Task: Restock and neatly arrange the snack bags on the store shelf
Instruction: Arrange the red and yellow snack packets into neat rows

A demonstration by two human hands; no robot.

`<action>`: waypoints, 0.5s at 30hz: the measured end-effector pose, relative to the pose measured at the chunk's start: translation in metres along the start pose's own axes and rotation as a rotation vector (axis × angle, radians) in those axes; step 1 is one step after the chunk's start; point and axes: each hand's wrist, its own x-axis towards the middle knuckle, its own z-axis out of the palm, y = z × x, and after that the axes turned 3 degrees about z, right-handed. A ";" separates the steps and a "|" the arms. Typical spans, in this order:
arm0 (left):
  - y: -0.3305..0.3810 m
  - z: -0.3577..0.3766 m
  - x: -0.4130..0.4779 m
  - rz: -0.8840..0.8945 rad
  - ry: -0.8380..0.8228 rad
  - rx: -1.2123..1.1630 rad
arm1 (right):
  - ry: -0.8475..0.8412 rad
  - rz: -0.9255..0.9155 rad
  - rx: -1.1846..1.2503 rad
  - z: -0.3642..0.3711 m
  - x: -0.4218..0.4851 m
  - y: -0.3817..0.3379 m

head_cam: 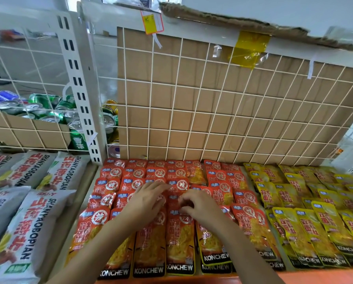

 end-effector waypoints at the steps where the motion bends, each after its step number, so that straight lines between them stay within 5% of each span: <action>1: -0.001 0.001 -0.001 -0.011 -0.001 0.010 | 0.007 -0.005 0.000 0.001 0.000 0.001; 9: 0.010 0.009 -0.026 0.007 0.016 0.054 | 0.059 -0.053 0.000 0.006 -0.002 0.003; 15: 0.016 0.013 -0.042 0.012 0.074 0.154 | 0.266 -0.034 0.088 0.008 -0.014 0.007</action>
